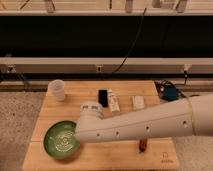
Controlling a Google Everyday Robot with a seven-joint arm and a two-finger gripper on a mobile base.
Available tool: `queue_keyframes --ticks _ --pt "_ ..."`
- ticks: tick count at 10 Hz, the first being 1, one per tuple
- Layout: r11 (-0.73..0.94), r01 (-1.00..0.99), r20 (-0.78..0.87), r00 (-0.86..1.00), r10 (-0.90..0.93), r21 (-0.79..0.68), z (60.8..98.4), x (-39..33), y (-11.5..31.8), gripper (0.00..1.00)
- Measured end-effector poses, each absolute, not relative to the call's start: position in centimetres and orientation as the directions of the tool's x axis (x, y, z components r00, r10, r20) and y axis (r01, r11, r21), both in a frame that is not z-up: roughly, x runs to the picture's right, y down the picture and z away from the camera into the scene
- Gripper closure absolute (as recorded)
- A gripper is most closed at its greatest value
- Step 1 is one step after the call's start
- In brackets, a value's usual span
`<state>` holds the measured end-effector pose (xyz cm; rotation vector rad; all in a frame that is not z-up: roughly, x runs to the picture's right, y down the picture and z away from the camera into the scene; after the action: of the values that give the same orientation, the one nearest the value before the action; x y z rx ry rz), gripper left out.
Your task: Drag the ceramic bowl in a circle
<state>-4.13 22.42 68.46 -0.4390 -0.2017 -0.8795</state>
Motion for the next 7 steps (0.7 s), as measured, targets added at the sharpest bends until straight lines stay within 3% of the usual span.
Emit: queue_keyframes --ticks 7 --pt "0.558 0.788 0.375 0.614 -0.694 -0.259 69.8 -4.3 22.6 0.20"
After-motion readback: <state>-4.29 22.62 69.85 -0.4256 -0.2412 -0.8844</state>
